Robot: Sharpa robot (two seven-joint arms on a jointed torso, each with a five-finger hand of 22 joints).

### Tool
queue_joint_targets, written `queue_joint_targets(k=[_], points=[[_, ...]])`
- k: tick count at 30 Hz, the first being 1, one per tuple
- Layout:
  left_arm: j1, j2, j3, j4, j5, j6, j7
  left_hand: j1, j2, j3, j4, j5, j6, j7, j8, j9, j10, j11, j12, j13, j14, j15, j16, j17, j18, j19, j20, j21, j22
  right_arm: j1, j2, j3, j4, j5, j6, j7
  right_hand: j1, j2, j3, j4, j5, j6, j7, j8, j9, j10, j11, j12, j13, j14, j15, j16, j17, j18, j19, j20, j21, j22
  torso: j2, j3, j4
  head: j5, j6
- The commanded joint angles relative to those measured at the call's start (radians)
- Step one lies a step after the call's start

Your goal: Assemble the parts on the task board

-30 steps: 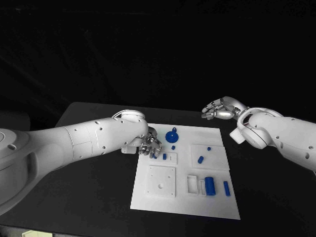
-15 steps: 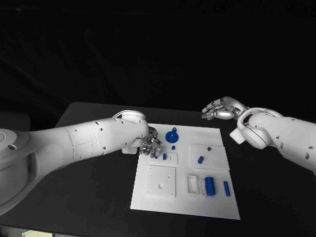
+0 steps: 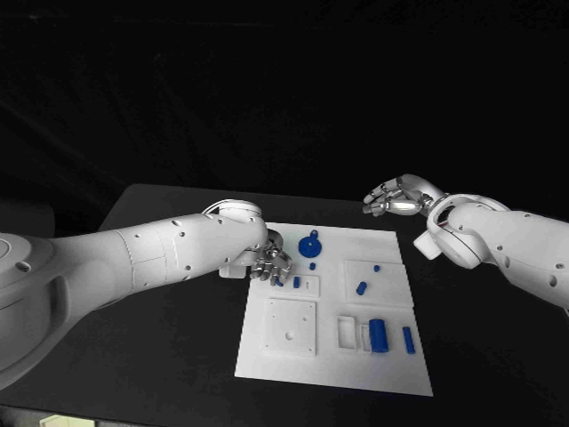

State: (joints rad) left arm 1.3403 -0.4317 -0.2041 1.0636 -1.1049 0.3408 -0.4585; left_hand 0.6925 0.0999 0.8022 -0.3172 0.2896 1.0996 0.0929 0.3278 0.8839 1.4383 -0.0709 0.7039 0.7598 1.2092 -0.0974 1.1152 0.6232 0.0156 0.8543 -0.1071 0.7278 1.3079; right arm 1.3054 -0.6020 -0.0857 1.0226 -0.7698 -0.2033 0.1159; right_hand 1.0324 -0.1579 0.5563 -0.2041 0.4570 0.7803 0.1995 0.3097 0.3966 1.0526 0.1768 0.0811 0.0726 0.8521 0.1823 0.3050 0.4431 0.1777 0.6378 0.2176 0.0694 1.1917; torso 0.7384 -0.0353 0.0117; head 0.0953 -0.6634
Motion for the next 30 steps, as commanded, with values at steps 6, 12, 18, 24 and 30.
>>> queue_joint_targets(k=[6,12,18,24,30], points=[[-0.008,-0.001,-0.004,0.000,0.002,0.008,0.009,0.013,0.017,0.027,0.023,0.001,0.085,-0.076,0.003,-0.001,-0.005,-0.013,0.005,0.000,-0.002,-0.002,0.006,-0.002,-0.016,-0.006,-0.078,0.005,0.022,0.000,0.000,0.000,0.000,-0.003,0.014,0.010,-0.004,0.004,-0.001,-0.007,0.004,0.001,0.014,0.003,-0.001,0.002,0.004,-0.006,-0.001,-0.006,-0.001,0.004,0.001,0.012,0.000,0.002,-0.004,0.001,0.000,0.0001,-0.0008,-0.001,-0.002],[-0.008,-0.007,-0.005,0.000,0.002,0.009,0.008,0.013,0.017,0.027,0.023,0.001,0.085,-0.076,0.002,-0.001,-0.005,-0.013,0.005,0.000,-0.002,-0.002,0.006,-0.002,-0.016,-0.006,-0.078,0.005,0.022,-0.001,-0.001,0.000,0.000,-0.003,0.014,0.010,-0.005,0.004,-0.001,-0.007,0.004,0.001,0.014,0.003,-0.001,0.002,0.004,-0.006,-0.001,-0.006,-0.001,0.004,0.001,0.012,-0.001,0.002,-0.004,0.001,0.001,-0.0004,0.0006,-0.003,-0.004],[-0.009,-0.008,-0.005,0.000,0.005,0.013,0.009,0.013,0.017,0.027,0.023,0.001,0.085,-0.076,0.002,0.000,-0.005,-0.013,0.005,0.000,-0.002,-0.002,0.007,-0.002,-0.016,-0.006,-0.078,0.005,0.022,-0.001,-0.001,0.000,0.000,-0.003,0.014,0.011,-0.005,0.004,-0.001,-0.007,0.004,0.001,0.014,0.003,-0.001,0.002,0.004,-0.006,-0.001,-0.006,-0.001,0.004,0.001,0.012,-0.001,0.002,-0.004,0.001,0.000,0.0000,-0.0002,-0.002,-0.004],[-0.009,-0.003,-0.005,0.004,0.014,0.009,0.007,0.013,0.017,0.027,0.023,0.002,0.085,-0.076,0.002,0.001,-0.005,-0.013,0.006,0.000,-0.002,-0.002,0.007,-0.002,-0.016,-0.007,-0.078,0.005,0.022,-0.002,-0.001,0.000,0.000,-0.003,0.014,0.010,-0.005,0.004,-0.001,-0.007,0.004,0.001,0.014,0.003,-0.002,0.002,0.004,-0.006,-0.001,-0.006,-0.001,0.005,0.001,0.012,-0.001,0.002,-0.004,0.001,0.000,-0.0002,-0.0005,-0.002,-0.004],[-0.009,0.006,-0.005,-0.004,0.026,-0.001,0.000,0.010,0.014,0.025,0.024,0.000,0.085,-0.076,0.002,0.003,-0.005,-0.012,0.006,-0.001,-0.003,-0.002,0.007,-0.003,-0.016,-0.006,-0.078,0.006,0.022,-0.002,-0.001,0.000,0.001,-0.003,0.014,0.010,-0.005,0.005,-0.001,-0.007,0.004,0.001,0.014,0.003,-0.002,0.002,0.004,-0.006,-0.001,-0.006,-0.001,0.005,0.001,0.012,-0.001,0.002,-0.004,0.001,0.000,0.0005,-0.0002,-0.002,-0.004]])
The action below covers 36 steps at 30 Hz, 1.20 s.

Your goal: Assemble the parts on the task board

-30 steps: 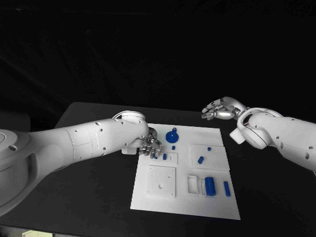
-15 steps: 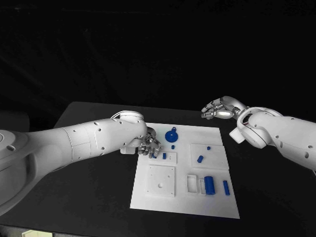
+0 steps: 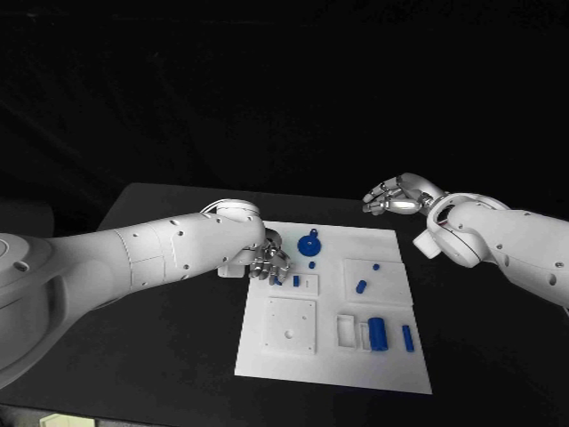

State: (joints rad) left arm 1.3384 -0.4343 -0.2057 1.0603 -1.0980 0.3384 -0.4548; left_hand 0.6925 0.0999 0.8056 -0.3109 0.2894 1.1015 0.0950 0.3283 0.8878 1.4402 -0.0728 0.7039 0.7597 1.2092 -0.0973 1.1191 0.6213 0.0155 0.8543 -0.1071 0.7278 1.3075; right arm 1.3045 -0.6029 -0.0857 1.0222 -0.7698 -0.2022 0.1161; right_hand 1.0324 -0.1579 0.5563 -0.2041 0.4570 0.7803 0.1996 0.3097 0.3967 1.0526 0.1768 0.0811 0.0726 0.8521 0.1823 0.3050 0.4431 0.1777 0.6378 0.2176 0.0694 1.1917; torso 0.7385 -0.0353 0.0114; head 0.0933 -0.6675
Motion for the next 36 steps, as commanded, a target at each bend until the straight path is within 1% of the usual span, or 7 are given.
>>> queue_joint_targets(k=[1,2,4,10,32,34,36], points=[[-0.007,0.011,-0.004,-0.004,0.022,0.000,-0.005,0.008,0.014,0.020,0.018,-0.001,0.083,-0.078,0.001,-0.001,-0.007,-0.009,0.006,-0.001,-0.003,-0.002,0.003,-0.002,-0.015,-0.006,-0.078,0.006,0.022,-0.001,0.000,0.000,0.001,-0.003,0.012,0.010,-0.005,0.004,-0.001,-0.007,0.004,0.001,0.014,0.003,-0.002,0.002,0.004,-0.006,-0.001,-0.006,-0.001,0.005,0.001,0.012,-0.001,0.002,-0.004,0.001,0.000,0.0007,0.0001,0.000,0.000],[-0.007,0.014,-0.004,-0.007,0.022,0.003,-0.004,0.007,0.014,0.019,0.018,-0.002,0.083,-0.077,0.000,0.000,-0.008,-0.009,0.006,-0.002,-0.003,-0.002,0.002,-0.003,-0.015,-0.006,-0.078,0.006,0.022,-0.001,0.000,0.000,0.002,-0.003,0.012,0.010,-0.005,0.004,-0.001,-0.008,0.004,0.001,0.014,0.003,-0.002,0.002,0.004,-0.006,-0.001,-0.006,-0.001,0.005,0.001,0.012,-0.001,0.002,-0.004,0.001,0.000,0.0007,0.0001,0.000,0.000],[-0.007,0.018,-0.004,-0.011,0.023,0.004,-0.005,-0.006,0.017,0.008,0.022,-0.043,0.086,-0.077,-0.002,0.002,-0.006,-0.007,0.008,-0.003,-0.002,-0.003,0.002,-0.006,-0.015,-0.003,-0.077,0.006,0.020,-0.001,0.001,0.000,0.002,-0.003,0.012,0.010,-0.004,0.005,0.000,-0.008,0.004,0.001,0.014,0.003,-0.002,0.002,0.004,-0.006,-0.001,-0.006,-0.001,0.005,0.001,0.012,-0.001,0.002,-0.004,0.001,0.000,0.0013,-0.0007,0.000,0.000],[-0.013,0.025,-0.005,-0.017,0.024,0.004,-0.004,-0.015,0.017,0.003,0.026,-0.058,0.089,-0.077,-0.005,0.003,-0.006,-0.006,0.008,-0.006,-0.002,-0.003,0.001,-0.009,-0.015,-0.002,-0.077,0.005,0.019,-0.001,0.000,0.000,0.003,-0.003,0.012,0.010,-0.005,0.004,0.000,-0.008,0.004,0.001,0.014,0.003,-0.002,0.002,0.004,-0.006,-0.001,-0.006,-0.001,0.005,0.001,0.012,-0.001,0.002,-0.004,0.001,0.000,0.0011,-0.0013,-0.001,0.000],[-0.015,0.021,-0.007,0.000,0.023,0.004,-0.006,-0.024,0.012,0.001,0.029,-0.063,0.094,-0.079,-0.010,0.004,-0.004,-0.007,0.011,-0.008,0.001,-0.004,0.003,-0.012,-0.015,0.002,-0.077,0.002,0.018,-0.001,0.000,0.000,0.004,-0.003,0.013,0.010,-0.005,0.004,-0.001,-0.008,0.004,0.000,0.015,0.003,-0.002,0.002,0.004,-0.007,-0.001,-0.007,-0.001,0.005,0.001,0.012,-0.001,0.002,-0.004,0.001,0.000,-0.0001,0.0003,-0.006,-0.004],[-0.015,0.020,-0.007,-0.001,0.023,-0.001,-0.005,-0.030,0.004,-0.003,0.035,-0.071,0.096,-0.079,-0.012,0.004,-0.005,-0.007,0.012,-0.009,0.002,-0.004,0.003,-0.014,-0.015,0.003,-0.077,0.001,0.017,-0.001,-0.001,0.000,0.004,-0.003,0.013,0.010,-0.005,0.004,-0.001,-0.008,0.004,0.000,0.015,0.003,-0.002,0.002,0.004,-0.007,-0.001,-0.007,-0.001,0.005,0.001,0.012,-0.001,0.002,-0.004,0.001,0.000,-0.0002,0.0002,-0.006,-0.004],[-0.015,0.020,-0.007,-0.001,0.023,-0.002,-0.005,-0.038,-0.014,-0.007,0.052,-0.121,0.100,-0.079,-0.018,0.004,-0.004,-0.007,0.013,-0.011,0.002,-0.004,0.004,-0.017,-0.015,0.005,-0.078,-0.003,0.017,-0.001,-0.001,0.000,0.004,-0.003,0.013,0.010,-0.005,0.004,-0.001,-0.008,0.004,0.000,0.015,0.003,-0.002,0.002,0.004,-0.007,-0.001,-0.007,-0.001,0.005,0.001,0.012,-0.001,0.002,-0.004,0.001,0.000,0.0001,-0.0001,-0.006,-0.004]])
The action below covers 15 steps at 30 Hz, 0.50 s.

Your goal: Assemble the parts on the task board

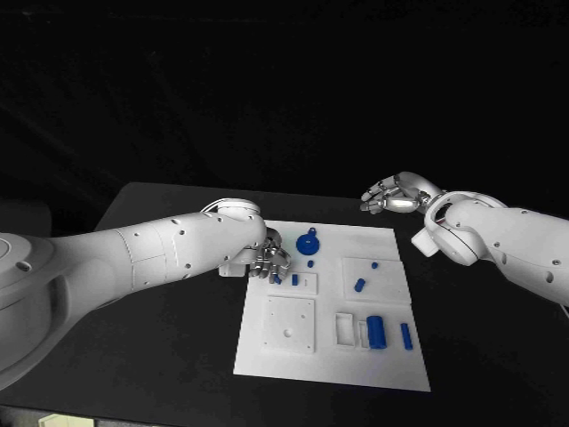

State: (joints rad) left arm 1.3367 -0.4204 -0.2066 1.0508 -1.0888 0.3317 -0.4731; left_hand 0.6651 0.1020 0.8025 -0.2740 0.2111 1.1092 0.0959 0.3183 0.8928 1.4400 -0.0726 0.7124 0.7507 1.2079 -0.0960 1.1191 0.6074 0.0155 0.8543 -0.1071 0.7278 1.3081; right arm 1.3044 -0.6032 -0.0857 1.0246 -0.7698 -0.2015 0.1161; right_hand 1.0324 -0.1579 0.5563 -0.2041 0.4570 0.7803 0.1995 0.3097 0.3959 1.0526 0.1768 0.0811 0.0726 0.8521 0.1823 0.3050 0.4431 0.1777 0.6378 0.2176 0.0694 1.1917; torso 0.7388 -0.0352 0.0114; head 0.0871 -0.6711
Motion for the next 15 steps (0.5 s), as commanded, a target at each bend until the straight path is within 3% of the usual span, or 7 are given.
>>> queue_joint_targets(k=[1,6,7,15], points=[[-0.013,0.006,-0.006,0.008,0.014,0.005,0.013,-0.012,-0.025,-0.006,0.021,-0.062,0.094,-0.080,-0.010,0.000,-0.005,-0.008,0.005,-0.003,0.004,-0.006,0.004,-0.004,-0.016,0.006,-0.079,-0.004,0.016,-0.001,0.000,0.000,0.001,-0.003,0.013,0.010,-0.005,0.004,-0.001,-0.008,0.004,0.000,0.015,0.003,-0.001,0.002,0.004,-0.007,-0.001,-0.007,-0.001,0.005,0.001,0.012,-0.001,0.002,-0.004,0.001,0.000,-0.0001,-0.0001,0.000,-0.001],[-0.013,0.007,-0.006,0.007,0.014,0.002,0.014,-0.021,-0.046,-0.014,0.035,-0.080,0.096,-0.080,-0.015,0.000,-0.005,-0.007,0.007,-0.006,0.004,-0.006,0.005,-0.007,-0.016,0.008,-0.079,-0.007,0.017,-0.001,-0.001,0.000,0.001,-0.003,0.013,0.010,-0.005,0.004,0.000,-0.008,0.004,0.000,0.015,0.003,-0.001,0.002,0.004,-0.007,-0.001,-0.007,-0.001,0.005,0.001,0.012,-0.001,0.002,-0.004,0.001,0.000,0.0001,0.0001,0.000,-0.001],[-0.013,0.006,-0.006,0.007,0.014,0.000,0.014,-0.053,-0.017,-0.085,0.013,-0.041,0.095,-0.079,-0.017,0.006,-0.007,-0.007,0.009,-0.006,0.002,-0.004,0.008,-0.007,-0.015,0.005,-0.076,-0.004,0.021,-0.001,0.000,0.000,0.002,-0.003,0.013,0.010,-0.005,0.004,0.000,-0.008,0.005,0.000,0.015,0.003,-0.002,0.002,0.004,-0.007,-0.001,-0.007,-0.001,0.005,0.001,0.012,-0.001,0.002,-0.004,0.001,0.000,0.0000,0.0003,0.000,-0.001],[-0.013,0.005,-0.006,0.006,0.014,0.004,0.014,-0.056,-0.023,-0.108,0.008,-0.041,0.095,-0.080,-0.021,0.007,-0.008,-0.007,0.009,-0.007,0.001,-0.006,0.007,-0.010,-0.015,0.005,-0.078,-0.007,0.018,-0.001,-0.001,0.000,0.001,-0.003,0.013,0.010,-0.005,0.004,0.000,-0.008,0.005,0.000,0.015,0.003,-0.002,0.002,0.004,-0.007,-0.001,-0.007,-0.001,0.005,0.001,0.012,-0.001,0.003,-0.004,0.001,0.000,0.0004,-0.0003,-0.001,-0.001]])
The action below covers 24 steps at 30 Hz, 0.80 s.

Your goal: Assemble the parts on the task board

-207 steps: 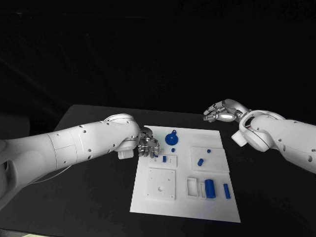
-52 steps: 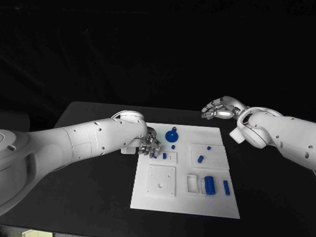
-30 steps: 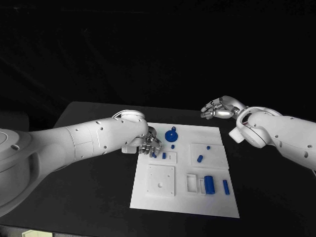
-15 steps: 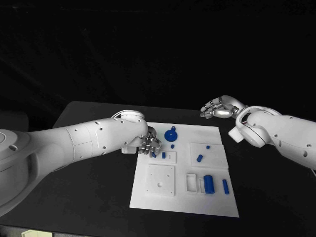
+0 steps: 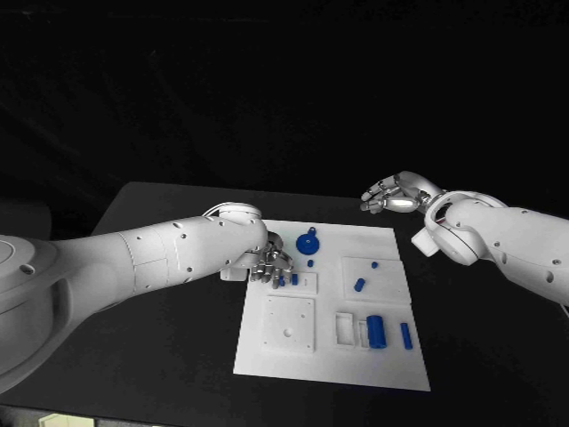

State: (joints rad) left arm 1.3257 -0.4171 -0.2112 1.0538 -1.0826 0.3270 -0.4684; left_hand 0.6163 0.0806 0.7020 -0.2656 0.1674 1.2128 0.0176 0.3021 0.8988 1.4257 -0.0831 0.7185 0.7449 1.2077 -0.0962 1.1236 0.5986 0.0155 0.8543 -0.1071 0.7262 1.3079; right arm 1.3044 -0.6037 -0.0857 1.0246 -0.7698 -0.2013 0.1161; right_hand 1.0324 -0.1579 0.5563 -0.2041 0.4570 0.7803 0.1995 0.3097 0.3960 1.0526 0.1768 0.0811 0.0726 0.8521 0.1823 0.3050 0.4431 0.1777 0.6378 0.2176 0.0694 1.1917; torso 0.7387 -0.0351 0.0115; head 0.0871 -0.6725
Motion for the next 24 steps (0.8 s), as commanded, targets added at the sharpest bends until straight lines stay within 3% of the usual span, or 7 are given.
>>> queue_joint_targets(k=[1,6,15,24], points=[[-0.002,0.002,-0.001,0.003,0.007,0.008,0.009,-0.008,-0.003,-0.008,0.000,0.002,-0.008,-0.001,-0.005,0.001,0.006,0.004,0.003,-0.002,0.001,-0.006,0.003,-0.001,-0.015,0.005,-0.078,-0.006,0.018,-0.001,0.000,0.000,0.001,-0.003,0.013,0.010,-0.005,0.004,0.000,-0.008,0.005,0.000,0.015,0.003,-0.002,0.002,0.004,-0.007,-0.001,-0.007,-0.001,0.005,0.001,0.012,-0.001,0.003,-0.004,0.001,0.000,0.0003,-0.0004,-0.001,0.000],[-0.002,0.000,-0.001,0.001,0.003,-0.001,0.007,-0.005,0.001,-0.009,-0.001,0.003,-0.008,-0.002,-0.006,0.002,0.007,0.003,0.003,-0.002,0.001,-0.006,0.003,-0.002,-0.015,0.005,-0.079,-0.007,0.018,-0.001,0.000,0.000,0.000,-0.003,0.012,0.010,-0.005,0.004,0.000,-0.008,0.005,0.000,0.015,0.003,-0.002,0.002,0.004,-0.007,-0.001,-0.007,-0.001,0.005,0.001,0.012,-0.001,0.003,-0.004,0.001,0.000,-0.0003,-0.0001,-0.001,0.001],[-0.002,-0.005,-0.001,0.001,-0.009,-0.021,0.008,0.052,0.058,0.005,-0.023,0.033,-0.006,-0.002,-0.012,0.006,0.005,0.003,0.005,-0.005,0.000,-0.008,0.005,-0.005,-0.015,0.006,-0.081,-0.009,0.019,-0.001,0.000,0.000,-0.001,-0.003,0.013,0.010,-0.005,0.004,-0.001,-0.008,0.005,0.000,0.015,0.003,-0.002,0.002,0.004,-0.007,-0.001,-0.007,-0.001,0.005,0.001,0.012,-0.001,0.003,-0.004,0.001,0.000,-0.0008,0.0005,-0.002,0.002],[-0.003,-0.017,-0.001,0.008,-0.049,-0.066,0.008,0.081,0.068,0.007,-0.025,0.039,-0.005,-0.002,-0.015,0.009,0.004,0.001,0.007,-0.006,0.000,-0.008,0.007,-0.007,-0.015,0.006,-0.080,-0.009,0.020,-0.001,0.000,0.000,-0.001,-0.003,0.013,0.011,-0.006,0.004,-0.001,-0.008,0.005,0.000,0.015,0.004,-0.002,0.002,0.004,-0.007,-0.001,-0.007,-0.001,0.005,0.001,0.012,-0.001,0.003,-0.004,0.001,-0.001,-0.0010,-0.0001,-0.001,0.004]])
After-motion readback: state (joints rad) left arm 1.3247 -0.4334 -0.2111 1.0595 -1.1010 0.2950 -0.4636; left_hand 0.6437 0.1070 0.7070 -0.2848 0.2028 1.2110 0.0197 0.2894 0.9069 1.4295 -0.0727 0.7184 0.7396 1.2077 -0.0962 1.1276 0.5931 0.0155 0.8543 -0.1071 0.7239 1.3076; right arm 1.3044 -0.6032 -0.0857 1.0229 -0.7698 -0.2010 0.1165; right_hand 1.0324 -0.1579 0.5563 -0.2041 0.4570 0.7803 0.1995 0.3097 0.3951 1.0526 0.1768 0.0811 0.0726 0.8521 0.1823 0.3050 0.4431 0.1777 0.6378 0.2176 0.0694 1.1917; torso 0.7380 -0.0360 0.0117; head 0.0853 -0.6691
